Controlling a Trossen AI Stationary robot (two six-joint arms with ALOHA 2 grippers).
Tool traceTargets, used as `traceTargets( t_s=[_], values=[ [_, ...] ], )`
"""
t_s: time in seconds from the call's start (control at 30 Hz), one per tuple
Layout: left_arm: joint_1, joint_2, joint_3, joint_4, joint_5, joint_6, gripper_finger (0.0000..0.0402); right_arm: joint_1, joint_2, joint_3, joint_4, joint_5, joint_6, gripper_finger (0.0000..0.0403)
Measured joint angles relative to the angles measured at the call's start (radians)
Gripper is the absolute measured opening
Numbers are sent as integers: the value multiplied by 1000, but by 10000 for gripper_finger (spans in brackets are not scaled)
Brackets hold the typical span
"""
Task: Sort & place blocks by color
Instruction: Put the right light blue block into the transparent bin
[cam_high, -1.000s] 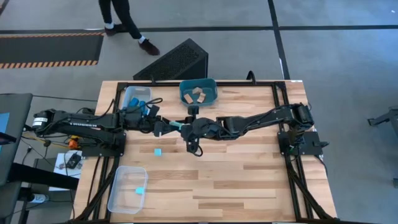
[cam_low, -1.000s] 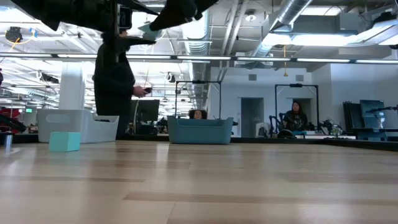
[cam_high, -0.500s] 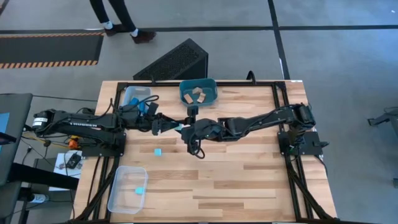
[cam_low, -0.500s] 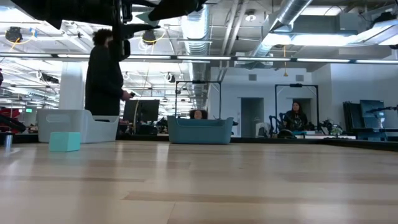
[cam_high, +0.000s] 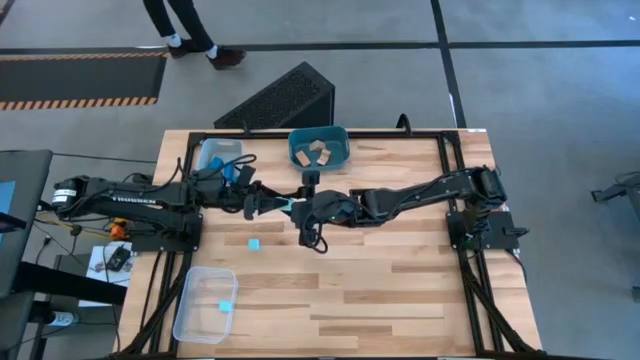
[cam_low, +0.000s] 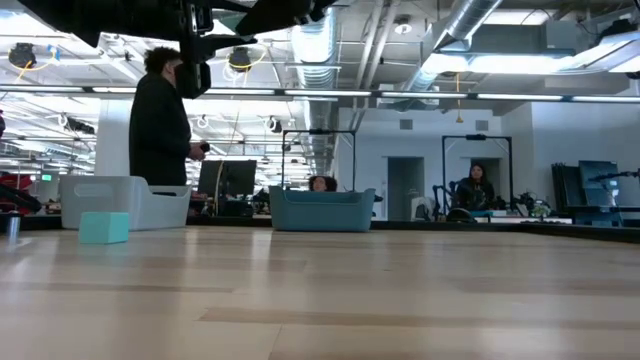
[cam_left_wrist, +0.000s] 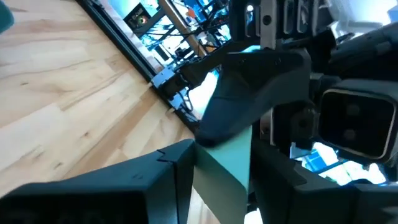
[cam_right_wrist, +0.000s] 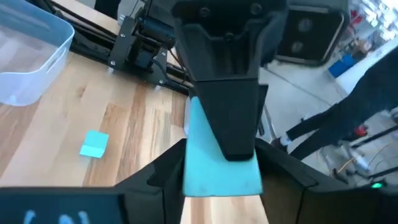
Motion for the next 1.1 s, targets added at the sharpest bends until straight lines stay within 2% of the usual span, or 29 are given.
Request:
traceTargets(
  t_s=[0.13,0.3,0.43,0.57,0.63,0.8,0.9,1.1],
  values=[
    [0,-4,5,-68,3,64,97,0,2,-2,-23,13,112,206],
    [-4,-57,-1,-349,2,110,94,0,-70,-2,-134,27,278,211],
    [-3,-133,2,-514,-59,116,93,-22,-126,1,-204,38,323,207],
    [-22,-194,-1,-667,-64,113,93,-55,-153,-1,-221,18,358,203],
    [-42,-227,1,-690,-65,101,93,-83,-163,2,-225,-13,384,203],
    [-139,-283,10,-799,-67,56,92,-145,-130,-2,-284,-143,501,203],
    [-217,-281,69,-894,-83,38,91,-161,-87,-1,-291,-206,554,202],
    [-388,-231,175,-1122,-157,-25,90,-167,-16,0,-256,-250,580,202]
  ],
)
